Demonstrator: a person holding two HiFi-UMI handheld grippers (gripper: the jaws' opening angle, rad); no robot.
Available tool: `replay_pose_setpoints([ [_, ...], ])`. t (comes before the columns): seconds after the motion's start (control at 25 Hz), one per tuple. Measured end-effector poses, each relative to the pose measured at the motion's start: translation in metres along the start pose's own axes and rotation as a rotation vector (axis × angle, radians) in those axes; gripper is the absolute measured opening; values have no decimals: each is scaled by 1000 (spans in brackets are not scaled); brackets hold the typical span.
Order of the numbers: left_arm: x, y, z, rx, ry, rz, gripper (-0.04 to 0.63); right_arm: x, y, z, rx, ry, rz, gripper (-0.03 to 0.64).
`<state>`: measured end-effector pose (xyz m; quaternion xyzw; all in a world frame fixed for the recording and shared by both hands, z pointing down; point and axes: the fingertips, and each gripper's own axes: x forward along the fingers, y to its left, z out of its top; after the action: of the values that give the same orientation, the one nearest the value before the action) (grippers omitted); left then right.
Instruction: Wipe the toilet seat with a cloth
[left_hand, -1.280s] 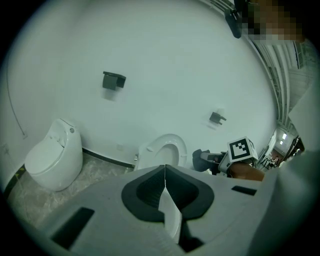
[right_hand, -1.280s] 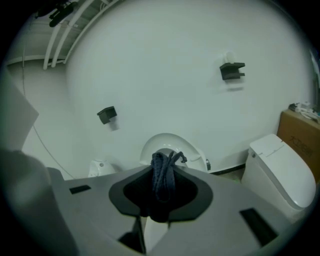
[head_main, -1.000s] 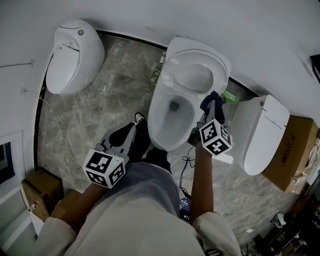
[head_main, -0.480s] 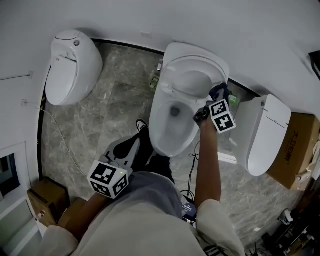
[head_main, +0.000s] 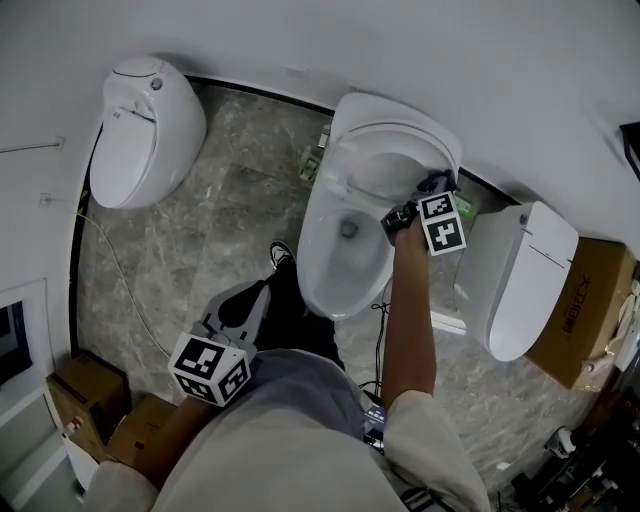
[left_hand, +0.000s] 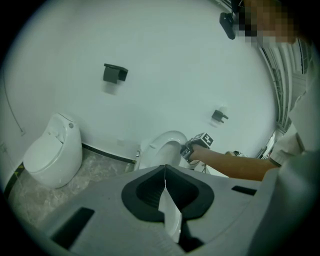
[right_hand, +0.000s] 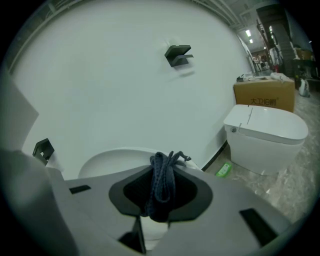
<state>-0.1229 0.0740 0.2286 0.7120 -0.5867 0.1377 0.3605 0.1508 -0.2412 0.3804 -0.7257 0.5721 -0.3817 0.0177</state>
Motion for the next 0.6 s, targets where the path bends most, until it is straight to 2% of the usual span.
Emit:
replay_pose_setpoints([
  [0.4, 1, 20, -2, -41, 15, 2, 9, -7, 47, 4, -131, -37, 66, 75],
  [0.6, 4, 27, -2, -57, 21, -7, 9, -10, 67, 2, -229, -49, 121, 75],
])
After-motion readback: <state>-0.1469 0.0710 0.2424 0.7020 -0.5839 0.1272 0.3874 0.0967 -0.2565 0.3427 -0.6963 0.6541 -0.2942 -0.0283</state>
